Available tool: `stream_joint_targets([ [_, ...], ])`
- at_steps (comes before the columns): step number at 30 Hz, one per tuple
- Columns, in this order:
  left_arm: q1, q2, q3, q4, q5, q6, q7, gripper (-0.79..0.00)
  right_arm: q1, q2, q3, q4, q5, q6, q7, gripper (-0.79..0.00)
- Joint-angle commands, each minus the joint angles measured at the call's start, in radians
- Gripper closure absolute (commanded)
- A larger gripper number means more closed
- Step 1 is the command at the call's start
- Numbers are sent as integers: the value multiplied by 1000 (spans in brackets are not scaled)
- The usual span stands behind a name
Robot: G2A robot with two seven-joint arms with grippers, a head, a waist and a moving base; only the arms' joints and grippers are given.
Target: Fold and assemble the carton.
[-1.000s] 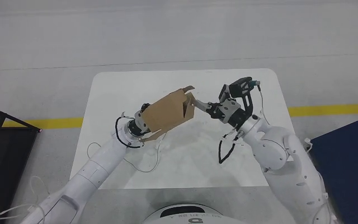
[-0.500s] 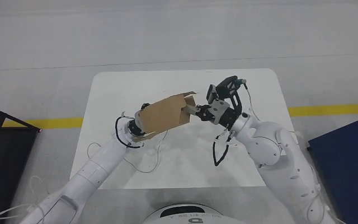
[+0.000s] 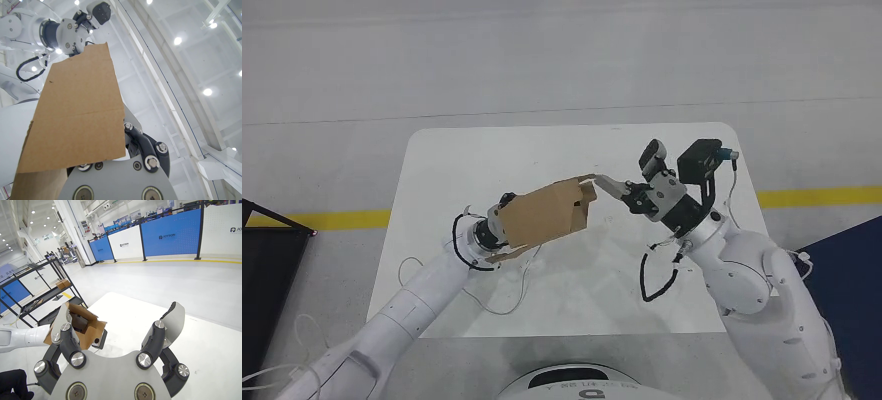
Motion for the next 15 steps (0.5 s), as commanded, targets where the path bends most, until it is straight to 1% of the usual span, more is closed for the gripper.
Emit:
stream_joint_targets([
  [1,1,2,4,-2,1,-2,-2,0,13,0,-22,8,-12,-6,28,-785],
  [2,1,3,6,-3,0,-3,-3,0,27,-1,-41,17,-16,-17,60,-785],
  [5,-1,7,9,-6,-2,-6,-6,0,56,-2,-70,30,-35,-14,104,-785],
  [15,-6,15,20,-15,-12,-12,-12,0,81,-3,-111,30,-58,-28,154,-785],
])
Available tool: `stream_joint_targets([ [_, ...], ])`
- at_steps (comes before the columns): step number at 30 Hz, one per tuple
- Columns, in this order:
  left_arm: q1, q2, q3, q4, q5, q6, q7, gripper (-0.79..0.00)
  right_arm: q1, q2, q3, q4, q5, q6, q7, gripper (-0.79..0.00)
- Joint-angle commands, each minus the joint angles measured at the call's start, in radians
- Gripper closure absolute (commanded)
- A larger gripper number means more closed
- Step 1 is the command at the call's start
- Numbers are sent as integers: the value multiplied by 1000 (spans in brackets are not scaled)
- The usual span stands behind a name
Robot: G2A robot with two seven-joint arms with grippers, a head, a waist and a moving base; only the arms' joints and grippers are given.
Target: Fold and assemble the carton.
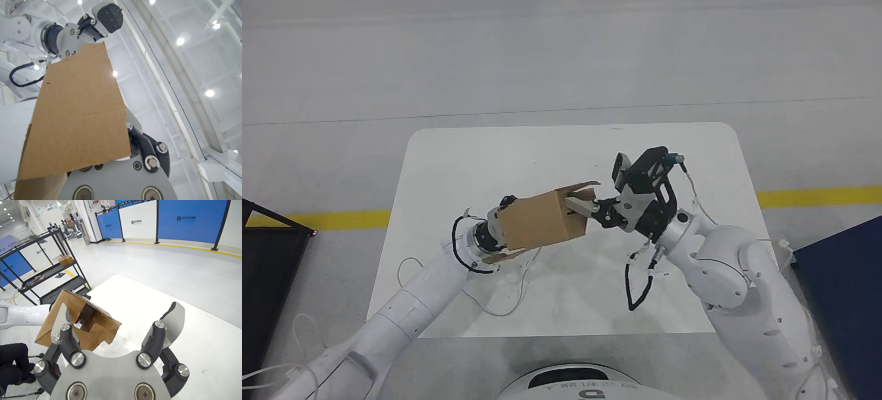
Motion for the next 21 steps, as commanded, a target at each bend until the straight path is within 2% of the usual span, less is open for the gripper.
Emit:
stream_joint_targets([
  [1,-1,1,2,-2,-3,-1,-1,0,2,0,-10,-2,-4,-12,13,-785],
  [7,-5,5,11,-4,-10,-4,-4,0,15,-1,-27,12,1,-19,23,-785],
  [15,-5,13,11,-4,-23,-13,-13,0,-120,10,164,61,135,-9,-136,-785],
  [17,-5,15,11,-5,-27,-14,-14,0,-152,13,194,85,127,15,-122,-785],
  [21,-7,17,12,-10,-33,-14,-14,0,-154,13,185,139,174,4,-78,-785],
])
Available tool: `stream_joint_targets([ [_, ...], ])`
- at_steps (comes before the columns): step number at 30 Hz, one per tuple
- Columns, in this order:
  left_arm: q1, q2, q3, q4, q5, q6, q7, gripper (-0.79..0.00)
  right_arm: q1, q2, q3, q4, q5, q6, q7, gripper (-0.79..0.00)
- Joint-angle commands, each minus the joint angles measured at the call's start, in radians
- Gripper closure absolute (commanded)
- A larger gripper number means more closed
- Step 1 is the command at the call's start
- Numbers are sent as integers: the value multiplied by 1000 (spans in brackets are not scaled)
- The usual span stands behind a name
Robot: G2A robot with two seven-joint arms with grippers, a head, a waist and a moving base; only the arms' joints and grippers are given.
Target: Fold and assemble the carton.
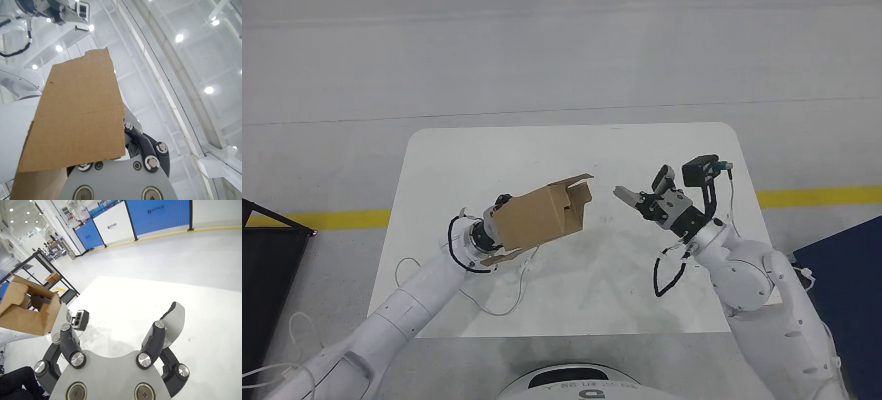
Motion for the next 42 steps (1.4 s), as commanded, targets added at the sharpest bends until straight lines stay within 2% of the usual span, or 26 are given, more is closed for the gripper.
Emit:
stream_joint_targets([
  [1,-1,1,1,-3,-2,0,0,0,14,-1,-18,26,19,-18,16,-785],
  [8,-1,3,13,-9,-3,2,2,0,90,-9,-91,46,30,-65,3,-785],
  [17,-4,7,20,-9,-10,1,1,0,122,-11,-136,29,40,-133,17,-785],
  [27,-12,5,37,-11,-17,1,1,0,189,-18,-218,66,29,-126,66,-785],
  [37,-2,17,38,-20,-27,-8,-8,0,117,-5,-28,134,178,-170,-75,-785],
  [42,4,23,50,-38,-27,-4,-4,0,149,-5,-13,141,185,-150,-76,-785],
])
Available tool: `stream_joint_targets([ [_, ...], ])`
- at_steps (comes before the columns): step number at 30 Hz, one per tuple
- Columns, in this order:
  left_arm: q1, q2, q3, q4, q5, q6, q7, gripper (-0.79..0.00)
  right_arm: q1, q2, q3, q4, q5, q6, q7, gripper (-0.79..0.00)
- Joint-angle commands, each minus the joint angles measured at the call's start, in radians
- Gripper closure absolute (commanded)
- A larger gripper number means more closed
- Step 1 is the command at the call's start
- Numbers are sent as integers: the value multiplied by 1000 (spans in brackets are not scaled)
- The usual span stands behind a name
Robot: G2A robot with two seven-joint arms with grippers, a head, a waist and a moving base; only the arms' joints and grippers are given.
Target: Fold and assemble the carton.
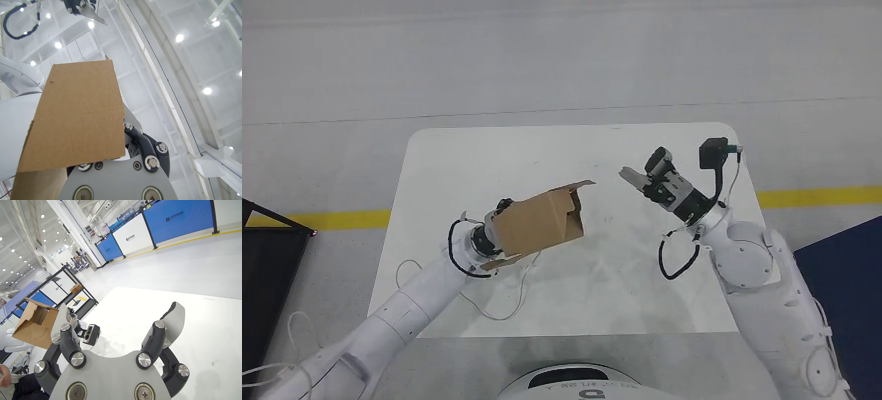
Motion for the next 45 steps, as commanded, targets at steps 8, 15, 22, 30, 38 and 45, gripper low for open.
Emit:
stream_joint_targets([
  [8,5,9,40,-21,-4,18,18,0,159,-9,-110,92,56,-104,104,-785],
  [15,-7,16,54,-12,-21,21,21,0,141,-2,-114,120,100,-264,146,-785],
  [22,-19,17,81,-3,-28,25,25,0,122,7,-100,117,117,-338,171,-785],
  [30,-32,19,100,13,-37,18,18,0,142,14,-131,113,112,-412,227,-785],
  [38,-37,24,110,15,-44,9,9,0,158,17,-161,116,103,-420,247,-785],
  [45,-41,26,117,16,-49,3,3,0,168,19,-180,99,76,-414,237,-785],
])
